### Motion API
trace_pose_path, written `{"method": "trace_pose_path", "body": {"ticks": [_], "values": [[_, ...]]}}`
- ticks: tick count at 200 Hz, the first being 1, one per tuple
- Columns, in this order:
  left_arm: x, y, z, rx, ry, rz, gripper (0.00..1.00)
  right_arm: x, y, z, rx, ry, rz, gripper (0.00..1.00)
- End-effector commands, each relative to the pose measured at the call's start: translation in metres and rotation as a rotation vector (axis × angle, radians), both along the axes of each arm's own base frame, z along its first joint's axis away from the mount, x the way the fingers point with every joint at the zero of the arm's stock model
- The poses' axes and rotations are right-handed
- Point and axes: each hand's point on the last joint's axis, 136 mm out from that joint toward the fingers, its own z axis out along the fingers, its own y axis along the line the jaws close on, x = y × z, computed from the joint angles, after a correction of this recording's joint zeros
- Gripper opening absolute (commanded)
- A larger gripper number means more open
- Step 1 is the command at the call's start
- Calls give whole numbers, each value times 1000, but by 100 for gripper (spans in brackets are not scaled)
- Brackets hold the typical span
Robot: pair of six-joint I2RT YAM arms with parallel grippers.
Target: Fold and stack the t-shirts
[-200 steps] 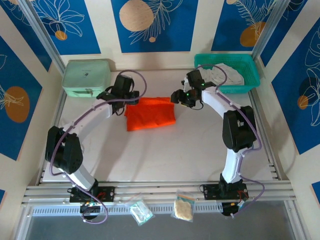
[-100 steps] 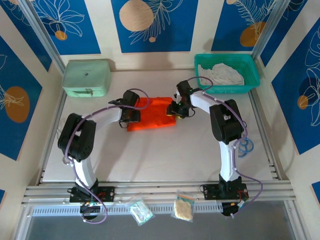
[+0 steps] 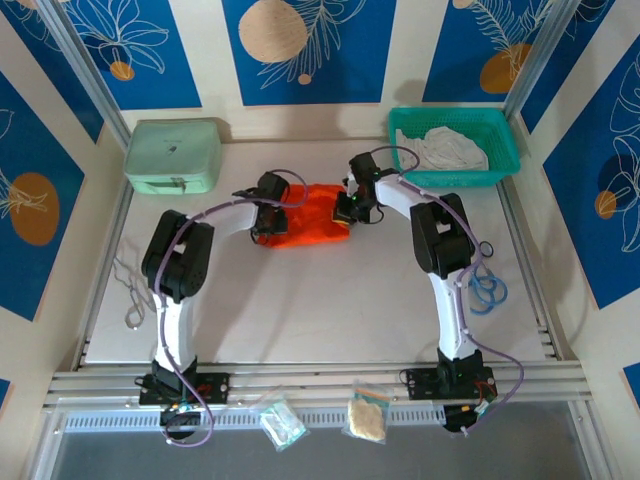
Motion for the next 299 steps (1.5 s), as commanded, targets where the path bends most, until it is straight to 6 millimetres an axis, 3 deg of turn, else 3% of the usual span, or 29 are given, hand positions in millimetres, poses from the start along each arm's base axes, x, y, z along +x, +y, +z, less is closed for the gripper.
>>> {"method": "trace_pose_path", "body": {"ticks": [1,80,110,144,155,174,205,218,241,270,299], "values": [[12,8,-14,34,54,-10,23,14,-11,-9,-17,19,-8,0],[114,9,-6,23,51,-52,21,105,-31,-7,-28,-75,-56,0],[135,9,-5,0,26,-60,21,128,-37,-7,-3,-108,-88,0],[146,9,-1,-9,-17,-77,22,139,-39,0,39,-142,-98,0],[148,8,3,-11,-30,-81,27,140,-38,6,50,-156,-90,12],[152,9,17,-7,-61,-83,47,139,-36,23,56,-178,-72,31],[155,9,63,-10,-136,-94,65,134,-40,72,36,-248,-44,51],[154,12,90,-5,-178,-92,71,130,-42,96,23,-283,-35,56],[149,17,143,-4,-262,-90,82,119,-47,138,-4,-343,-22,74],[133,25,213,-12,-386,-86,92,99,-53,181,-48,-417,-6,83],[104,37,269,-25,-504,-70,99,69,-56,225,-72,-505,9,88]]}}
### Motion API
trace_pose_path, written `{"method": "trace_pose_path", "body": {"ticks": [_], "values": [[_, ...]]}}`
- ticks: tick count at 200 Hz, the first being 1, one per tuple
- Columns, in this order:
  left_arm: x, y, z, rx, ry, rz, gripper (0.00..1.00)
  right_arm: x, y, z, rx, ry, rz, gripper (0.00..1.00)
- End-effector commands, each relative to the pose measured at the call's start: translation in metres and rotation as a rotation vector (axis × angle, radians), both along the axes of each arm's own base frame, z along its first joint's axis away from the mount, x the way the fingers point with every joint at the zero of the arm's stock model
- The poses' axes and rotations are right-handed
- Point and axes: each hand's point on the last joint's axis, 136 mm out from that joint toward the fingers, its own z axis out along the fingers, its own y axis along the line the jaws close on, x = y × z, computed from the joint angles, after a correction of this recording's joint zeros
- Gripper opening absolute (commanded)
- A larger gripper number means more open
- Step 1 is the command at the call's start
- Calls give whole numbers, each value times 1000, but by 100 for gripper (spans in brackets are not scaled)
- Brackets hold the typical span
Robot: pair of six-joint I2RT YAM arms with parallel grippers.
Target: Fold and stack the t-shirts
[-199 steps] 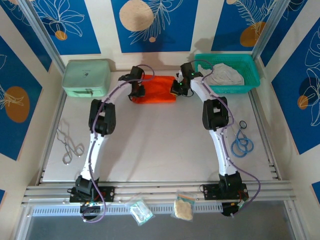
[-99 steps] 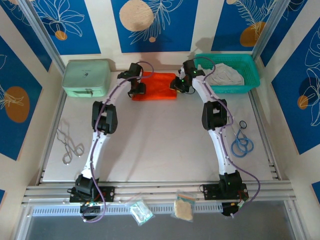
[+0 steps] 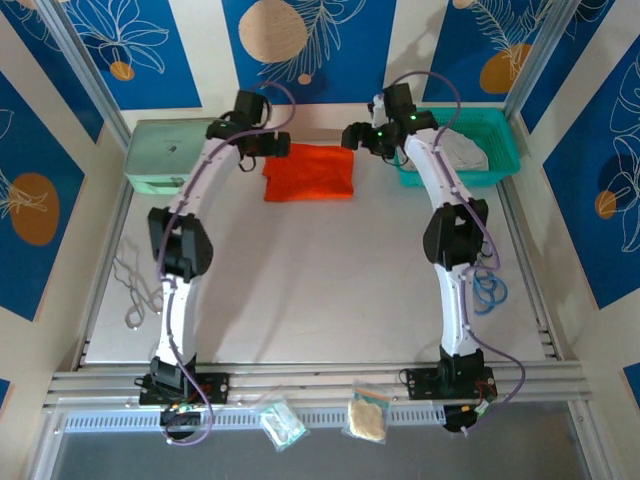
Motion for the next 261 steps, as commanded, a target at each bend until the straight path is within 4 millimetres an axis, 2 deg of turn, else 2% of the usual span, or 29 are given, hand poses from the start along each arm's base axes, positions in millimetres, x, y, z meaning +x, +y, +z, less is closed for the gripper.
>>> {"method": "trace_pose_path", "body": {"ticks": [1,19,43,69,78,89,105,120,130,150,161,183,203,238,261], "values": [[-19,19,65,-14,-146,29,99,-26,0,36,-43,-79,24,89],[-44,28,98,-32,-230,37,99,-51,-5,62,-58,-148,24,89],[-86,47,141,-49,-364,57,99,-92,-17,91,-52,-243,13,90],[-136,69,166,-53,-484,85,99,-136,-32,110,-54,-325,1,92],[-153,77,167,-52,-512,99,99,-151,-39,113,-61,-350,-12,100],[-173,86,170,-56,-554,110,99,-169,-49,114,-76,-382,-30,99],[-197,97,158,-41,-581,122,99,-192,-66,109,-108,-432,-68,99],[-214,111,138,7,-579,158,99,-205,-88,90,-148,-465,-148,99],[-221,120,119,39,-576,181,99,-212,-102,71,-173,-484,-180,99],[-232,130,80,84,-611,207,99,-225,-116,28,-255,-535,-163,99],[-237,133,47,109,-645,203,99,-232,-122,2,-304,-543,-148,99],[-246,145,-2,117,-717,258,99,-240,-134,-43,-376,-570,-153,99],[-247,152,-45,212,-649,260,99,-245,-142,-70,-373,-579,-165,99],[-232,161,-92,305,-607,278,99,-241,-158,-97,-333,-567,-220,99],[-212,156,-93,287,-679,279,99,-231,-164,-97,-337,-569,-220,99]]}}
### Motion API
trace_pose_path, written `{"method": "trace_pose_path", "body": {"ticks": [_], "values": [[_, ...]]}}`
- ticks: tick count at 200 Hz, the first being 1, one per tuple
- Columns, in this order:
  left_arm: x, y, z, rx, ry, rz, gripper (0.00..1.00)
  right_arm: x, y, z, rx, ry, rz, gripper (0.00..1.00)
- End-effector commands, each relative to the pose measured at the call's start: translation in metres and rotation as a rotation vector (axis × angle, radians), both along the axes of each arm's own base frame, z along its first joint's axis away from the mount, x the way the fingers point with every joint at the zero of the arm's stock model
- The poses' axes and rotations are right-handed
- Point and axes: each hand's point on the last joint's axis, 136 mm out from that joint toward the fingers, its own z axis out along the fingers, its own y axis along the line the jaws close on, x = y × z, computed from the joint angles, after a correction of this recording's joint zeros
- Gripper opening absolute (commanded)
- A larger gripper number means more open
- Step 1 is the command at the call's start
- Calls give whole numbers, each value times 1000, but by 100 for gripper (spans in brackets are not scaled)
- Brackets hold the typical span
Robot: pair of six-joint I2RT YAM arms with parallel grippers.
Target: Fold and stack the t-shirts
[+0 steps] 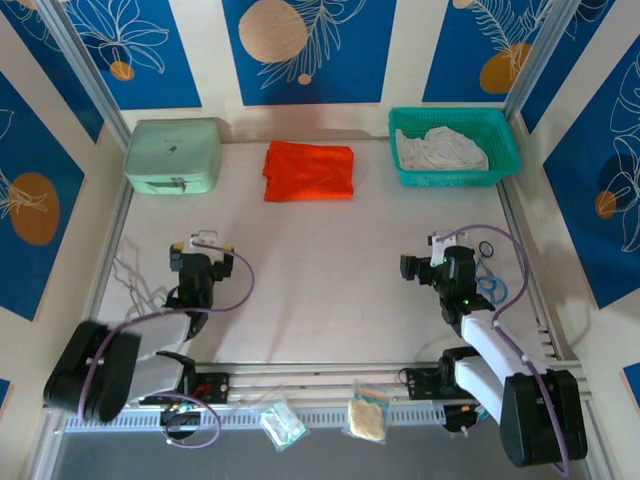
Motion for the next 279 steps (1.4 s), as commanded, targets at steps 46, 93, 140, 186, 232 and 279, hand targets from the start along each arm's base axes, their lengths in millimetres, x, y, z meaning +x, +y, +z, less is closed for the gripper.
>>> {"method": "trace_pose_path", "body": {"ticks": [46,93,140,186,232,279], "values": [[47,7,15,-91,-115,-10,99,43,3,44,28,-317,78,99],[59,10,-3,-147,-38,-32,100,62,26,37,81,-218,226,99],[59,11,-3,-148,-40,-30,99,72,17,23,115,-376,121,99],[59,10,-2,-143,-45,-35,99,98,7,8,154,-174,76,99],[59,10,-3,-144,-40,-36,99,97,8,6,136,-155,72,99],[59,10,-3,-144,-40,-36,99,97,8,7,128,-162,71,99]]}}
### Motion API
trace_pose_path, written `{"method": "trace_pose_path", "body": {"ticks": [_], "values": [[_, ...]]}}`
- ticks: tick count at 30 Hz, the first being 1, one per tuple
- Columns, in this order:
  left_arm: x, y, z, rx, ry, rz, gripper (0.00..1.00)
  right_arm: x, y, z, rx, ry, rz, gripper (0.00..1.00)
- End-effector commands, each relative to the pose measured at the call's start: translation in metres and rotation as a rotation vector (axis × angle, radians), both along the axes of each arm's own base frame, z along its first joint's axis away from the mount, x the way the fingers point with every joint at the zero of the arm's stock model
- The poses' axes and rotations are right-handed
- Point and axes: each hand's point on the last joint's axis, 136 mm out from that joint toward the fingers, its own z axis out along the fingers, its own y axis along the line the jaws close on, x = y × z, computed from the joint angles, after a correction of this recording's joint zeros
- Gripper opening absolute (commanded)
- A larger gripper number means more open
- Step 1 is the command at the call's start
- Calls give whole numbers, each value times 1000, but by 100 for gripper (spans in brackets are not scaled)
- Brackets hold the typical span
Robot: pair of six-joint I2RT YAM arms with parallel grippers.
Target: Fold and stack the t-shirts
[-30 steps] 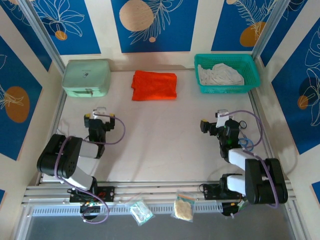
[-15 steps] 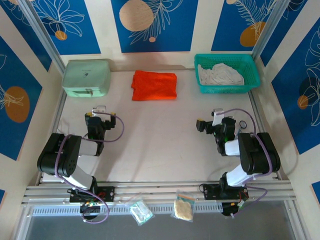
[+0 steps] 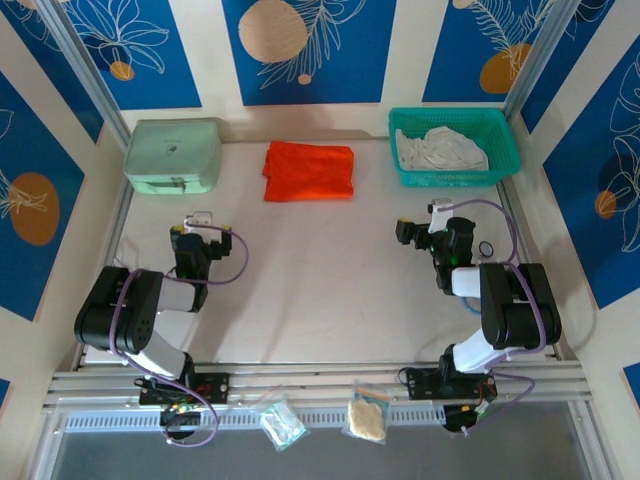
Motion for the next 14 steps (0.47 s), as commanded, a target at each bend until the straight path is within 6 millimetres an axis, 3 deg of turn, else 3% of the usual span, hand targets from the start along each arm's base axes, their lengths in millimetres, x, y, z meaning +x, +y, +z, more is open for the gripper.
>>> {"method": "trace_pose_path", "body": {"ticks": [1,14], "values": [[2,1,-1,-20,2,-1,99,-3,-1,-1,-3,6,-14,99],[4,2,-2,-42,10,-15,99,-3,0,-2,-4,7,-14,99]]}}
